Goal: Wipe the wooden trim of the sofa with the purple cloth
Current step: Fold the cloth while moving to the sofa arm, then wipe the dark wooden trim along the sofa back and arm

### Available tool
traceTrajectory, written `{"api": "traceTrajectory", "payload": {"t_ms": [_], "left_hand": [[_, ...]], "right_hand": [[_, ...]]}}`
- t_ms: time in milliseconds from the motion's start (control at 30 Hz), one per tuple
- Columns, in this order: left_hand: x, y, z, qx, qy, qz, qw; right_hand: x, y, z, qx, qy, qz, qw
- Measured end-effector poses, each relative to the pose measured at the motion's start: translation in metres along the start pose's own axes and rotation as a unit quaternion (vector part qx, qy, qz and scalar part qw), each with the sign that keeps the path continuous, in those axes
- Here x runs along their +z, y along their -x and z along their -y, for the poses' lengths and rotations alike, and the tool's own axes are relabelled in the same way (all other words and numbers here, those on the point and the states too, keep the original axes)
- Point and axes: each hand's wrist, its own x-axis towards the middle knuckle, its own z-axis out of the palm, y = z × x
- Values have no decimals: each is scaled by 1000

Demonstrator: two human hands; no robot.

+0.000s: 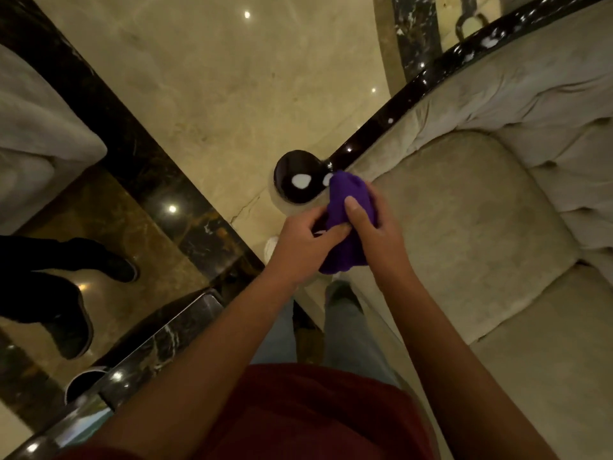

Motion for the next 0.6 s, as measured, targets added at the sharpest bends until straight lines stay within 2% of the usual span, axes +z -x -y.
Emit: {"api": "traceTrajectory", "payload": {"t_ms": [100,133,200,267,333,433,500,600], "left_hand": [[-33,-14,-3,4,-9,57,998],[-40,-14,-5,10,-10,40,999],[-67,-27,-1,32,-31,-44,998],[-81,-43,5,79,-113,-155,978],[-91,-65,15,120,-230,-188,947],[-95,-100,41,115,-309,-110,938],[-91,-117,54,79,-275,-64,956],[-101,-129,61,10,-186,-48,981]], "right_hand": [[24,-14,3,25,-55,-51,997],[22,-16,6,13,-52,-74,996],[28,-28,10,-17,-11,-132,991],[26,-35,19,-83,37,-177,980],[24,-46,22,-147,96,-211,961],[30,-65,17,-218,219,-188,932],[39,-75,7,-244,291,-148,913],[59,-86,-10,-255,349,-102,896]]}}
